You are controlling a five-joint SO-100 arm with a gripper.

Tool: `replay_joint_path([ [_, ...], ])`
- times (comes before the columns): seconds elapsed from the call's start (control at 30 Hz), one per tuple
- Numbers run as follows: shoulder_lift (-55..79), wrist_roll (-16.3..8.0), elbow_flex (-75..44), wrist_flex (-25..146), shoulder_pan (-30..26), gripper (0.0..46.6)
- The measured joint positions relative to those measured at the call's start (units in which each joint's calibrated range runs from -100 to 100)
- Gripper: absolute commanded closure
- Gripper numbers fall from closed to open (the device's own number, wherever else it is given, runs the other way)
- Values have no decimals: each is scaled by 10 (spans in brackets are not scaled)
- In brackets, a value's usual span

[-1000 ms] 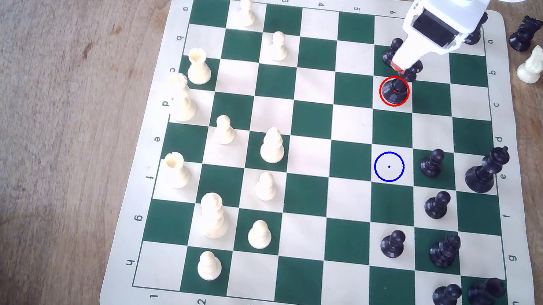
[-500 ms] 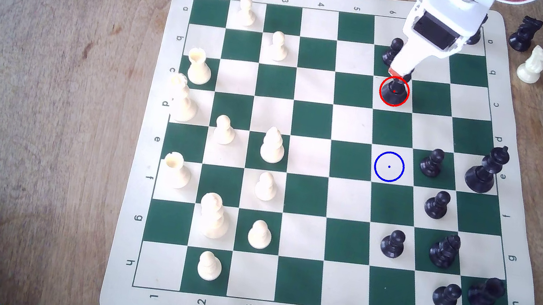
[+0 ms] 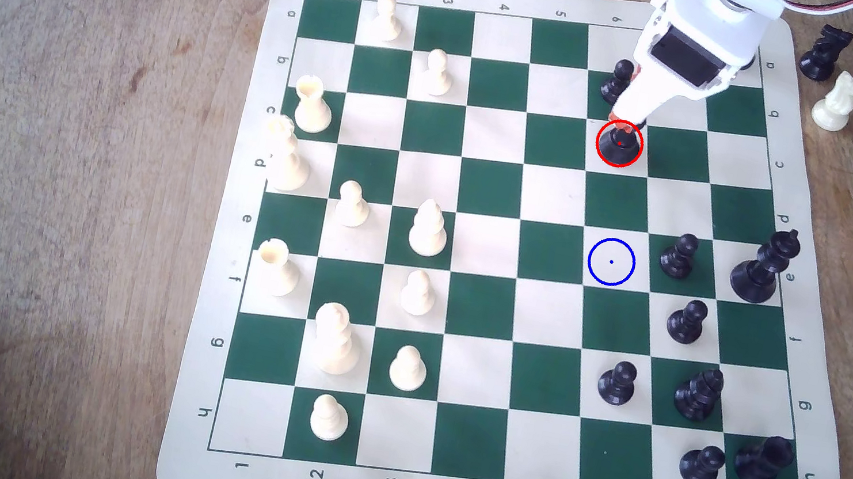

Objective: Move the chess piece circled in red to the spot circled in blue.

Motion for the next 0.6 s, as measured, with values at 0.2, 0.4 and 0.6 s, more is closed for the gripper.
replay_joint_path([
  [0.2,0,0,0,0,0,332],
  [0.4,5,0,12,0,0,334],
  [0.6,8,0,24,-9,-3,337],
])
